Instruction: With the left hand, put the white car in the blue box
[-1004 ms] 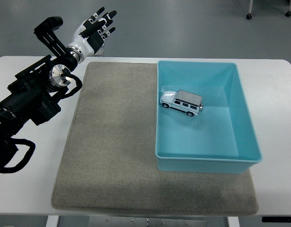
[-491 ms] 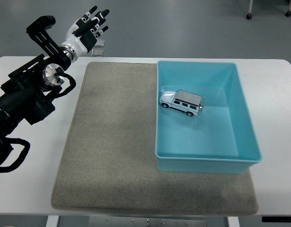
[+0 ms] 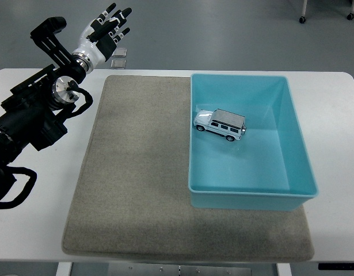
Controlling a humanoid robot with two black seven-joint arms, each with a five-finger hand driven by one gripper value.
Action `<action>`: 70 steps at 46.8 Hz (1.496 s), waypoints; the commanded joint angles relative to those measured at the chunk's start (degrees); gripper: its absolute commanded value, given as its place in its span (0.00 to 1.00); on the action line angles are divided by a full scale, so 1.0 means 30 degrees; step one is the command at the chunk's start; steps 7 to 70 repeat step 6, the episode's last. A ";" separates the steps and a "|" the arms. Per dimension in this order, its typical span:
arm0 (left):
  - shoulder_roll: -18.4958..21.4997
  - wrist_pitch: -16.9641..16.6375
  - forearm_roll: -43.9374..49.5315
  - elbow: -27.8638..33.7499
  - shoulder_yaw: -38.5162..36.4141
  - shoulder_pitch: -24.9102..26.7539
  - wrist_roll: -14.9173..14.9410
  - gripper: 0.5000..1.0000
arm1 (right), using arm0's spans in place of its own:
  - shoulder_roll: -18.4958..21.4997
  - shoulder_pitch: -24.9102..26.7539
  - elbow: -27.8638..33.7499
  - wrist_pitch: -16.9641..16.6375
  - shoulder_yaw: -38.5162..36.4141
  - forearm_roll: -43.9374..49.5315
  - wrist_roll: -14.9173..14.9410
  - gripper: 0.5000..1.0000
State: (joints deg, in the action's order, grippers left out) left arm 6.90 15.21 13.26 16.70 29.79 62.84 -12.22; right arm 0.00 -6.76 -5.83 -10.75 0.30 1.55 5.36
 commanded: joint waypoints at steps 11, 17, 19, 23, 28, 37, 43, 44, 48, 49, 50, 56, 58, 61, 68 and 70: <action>-0.0015 -0.0030 -0.0027 -0.0001 0.0000 0.0001 0.0002 1.00 | 0.0000 -0.0150 0.0011 0.0095 -0.0011 -0.0105 -0.0060 0.87; -0.0015 -0.0030 -0.0027 -0.0001 0.0000 0.0001 0.0002 1.00 | 0.0000 -0.0150 0.0011 0.0095 -0.0011 -0.0105 -0.0060 0.87; -0.0015 -0.0030 -0.0027 -0.0001 0.0000 0.0001 0.0002 1.00 | 0.0000 -0.0150 0.0011 0.0095 -0.0011 -0.0105 -0.0060 0.87; -0.0015 -0.0030 -0.0027 -0.0001 0.0000 0.0001 0.0002 1.00 | 0.0000 -0.0150 0.0011 0.0095 -0.0011 -0.0105 -0.0060 0.87; -0.0015 -0.0030 -0.0027 -0.0001 0.0000 0.0001 0.0002 1.00 | 0.0000 -0.0150 0.0011 0.0095 -0.0011 -0.0105 -0.0060 0.87; -0.0015 -0.0030 -0.0027 -0.0001 0.0000 0.0001 0.0002 1.00 | 0.0000 -0.0150 0.0011 0.0095 -0.0011 -0.0105 -0.0060 0.87; -0.0015 -0.0030 -0.0027 -0.0001 0.0000 0.0001 0.0002 1.00 | 0.0000 -0.0150 0.0011 0.0095 -0.0011 -0.0105 -0.0060 0.87; -0.0015 -0.0030 -0.0027 -0.0001 0.0000 0.0001 0.0002 1.00 | 0.0000 -0.0150 0.0011 0.0095 -0.0011 -0.0105 -0.0060 0.87; -0.0015 -0.0030 -0.0027 -0.0001 0.0000 0.0001 0.0002 1.00 | 0.0000 -0.0150 0.0011 0.0095 -0.0011 -0.0105 -0.0060 0.87; -0.0015 -0.0030 -0.0027 -0.0001 0.0000 0.0001 0.0002 1.00 | 0.0000 -0.0150 0.0011 0.0095 -0.0011 -0.0105 -0.0060 0.87; -0.0015 -0.0030 -0.0027 -0.0001 0.0000 0.0001 0.0002 1.00 | 0.0000 -0.0150 0.0011 0.0095 -0.0011 -0.0105 -0.0060 0.87; -0.0015 -0.0030 -0.0027 -0.0001 0.0000 0.0001 0.0002 1.00 | 0.0000 -0.0150 0.0011 0.0095 -0.0011 -0.0105 -0.0060 0.87; -0.0015 -0.0030 -0.0027 -0.0001 0.0000 0.0001 0.0002 1.00 | 0.0000 -0.0150 0.0011 0.0095 -0.0011 -0.0105 -0.0060 0.87; -0.0015 -0.0030 -0.0027 -0.0001 0.0000 0.0001 0.0002 1.00 | 0.0000 -0.0150 0.0011 0.0095 -0.0011 -0.0105 -0.0060 0.87; -0.0015 -0.0030 -0.0027 -0.0001 0.0000 0.0001 0.0002 1.00 | 0.0000 -0.0150 0.0011 0.0095 -0.0011 -0.0105 -0.0060 0.87; -0.0015 -0.0030 -0.0027 -0.0001 0.0000 0.0001 0.0002 1.00 | 0.0000 -0.0150 0.0011 0.0095 -0.0011 -0.0105 -0.0060 0.87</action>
